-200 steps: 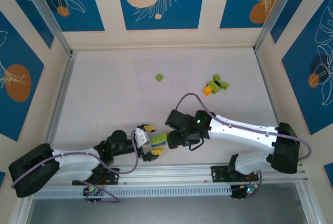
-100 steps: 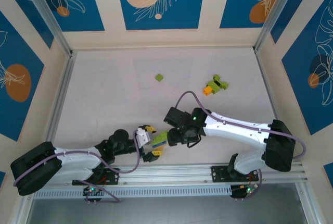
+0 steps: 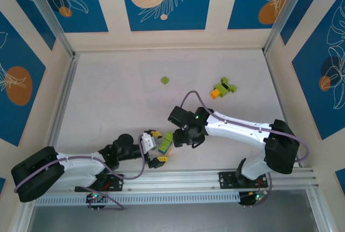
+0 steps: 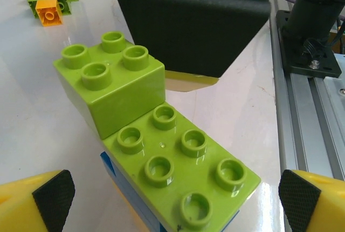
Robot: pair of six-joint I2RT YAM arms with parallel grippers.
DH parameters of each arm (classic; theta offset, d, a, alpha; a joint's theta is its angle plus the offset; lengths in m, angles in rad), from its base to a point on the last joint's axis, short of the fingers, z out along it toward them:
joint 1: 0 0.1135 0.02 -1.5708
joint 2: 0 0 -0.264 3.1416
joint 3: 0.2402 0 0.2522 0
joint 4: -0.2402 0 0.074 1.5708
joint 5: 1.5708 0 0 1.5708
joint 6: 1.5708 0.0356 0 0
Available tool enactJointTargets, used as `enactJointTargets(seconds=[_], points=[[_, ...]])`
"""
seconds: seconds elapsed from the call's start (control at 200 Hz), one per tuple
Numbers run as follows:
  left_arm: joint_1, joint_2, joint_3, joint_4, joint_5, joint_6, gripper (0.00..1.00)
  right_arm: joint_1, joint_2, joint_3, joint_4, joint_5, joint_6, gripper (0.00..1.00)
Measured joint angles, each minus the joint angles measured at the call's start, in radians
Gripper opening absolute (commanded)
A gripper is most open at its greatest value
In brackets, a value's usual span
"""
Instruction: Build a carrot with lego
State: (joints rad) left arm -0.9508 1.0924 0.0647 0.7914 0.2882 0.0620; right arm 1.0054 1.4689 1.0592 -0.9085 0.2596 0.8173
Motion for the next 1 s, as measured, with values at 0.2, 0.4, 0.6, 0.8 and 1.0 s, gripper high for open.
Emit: enactJointTargets(seconds=[0.2,0.4,0.6,0.8,1.0], points=[[0.000,0.000,0.000,0.000,0.000,0.000,1.00,-0.024,0.019,0.027,0.003,0.003,-0.026,0.66],[0.000,0.001,0.000,0.000,0.000,0.000,1.00,-0.036,0.048,0.066,0.004,0.003,-0.051,0.66],[0.000,0.012,0.002,-0.002,0.000,0.000,1.00,-0.059,0.107,0.099,0.008,0.003,-0.084,0.66],[0.000,0.017,0.010,-0.005,-0.001,0.000,1.00,-0.075,0.156,0.141,0.022,0.003,-0.119,0.66],[0.000,0.018,0.010,-0.007,-0.012,0.000,1.00,-0.079,0.174,0.169,0.035,-0.002,-0.148,0.66]])
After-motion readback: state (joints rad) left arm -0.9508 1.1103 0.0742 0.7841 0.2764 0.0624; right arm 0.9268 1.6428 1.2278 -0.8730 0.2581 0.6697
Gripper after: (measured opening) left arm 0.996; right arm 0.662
